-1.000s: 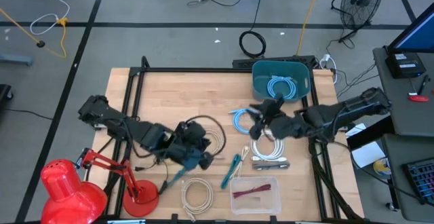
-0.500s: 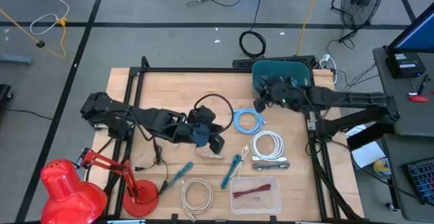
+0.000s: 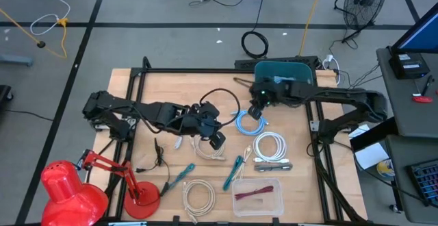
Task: Pick & Place USB Port
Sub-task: Put the blue HDMI cable into the blue bin
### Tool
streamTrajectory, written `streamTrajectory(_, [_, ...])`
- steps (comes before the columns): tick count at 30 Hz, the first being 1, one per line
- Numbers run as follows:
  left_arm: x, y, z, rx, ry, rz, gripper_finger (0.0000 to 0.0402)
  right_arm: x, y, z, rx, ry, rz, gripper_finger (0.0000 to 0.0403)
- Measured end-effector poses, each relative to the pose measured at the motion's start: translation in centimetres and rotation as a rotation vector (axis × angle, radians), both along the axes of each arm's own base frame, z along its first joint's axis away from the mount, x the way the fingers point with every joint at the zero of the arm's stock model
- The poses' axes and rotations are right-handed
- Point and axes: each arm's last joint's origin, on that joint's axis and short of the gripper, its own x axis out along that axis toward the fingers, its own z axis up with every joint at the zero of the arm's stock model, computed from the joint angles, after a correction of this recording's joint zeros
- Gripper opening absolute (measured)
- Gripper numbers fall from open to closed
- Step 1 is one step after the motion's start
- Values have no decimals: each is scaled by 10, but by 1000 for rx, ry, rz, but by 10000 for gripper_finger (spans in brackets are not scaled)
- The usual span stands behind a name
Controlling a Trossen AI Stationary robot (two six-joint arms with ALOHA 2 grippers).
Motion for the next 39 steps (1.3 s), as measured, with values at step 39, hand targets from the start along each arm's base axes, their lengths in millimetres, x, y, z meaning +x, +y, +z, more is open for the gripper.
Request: streamTrajectory(39, [-9,-36,0,30,12,-122,46,28,-11,-82,33,375,263,170])
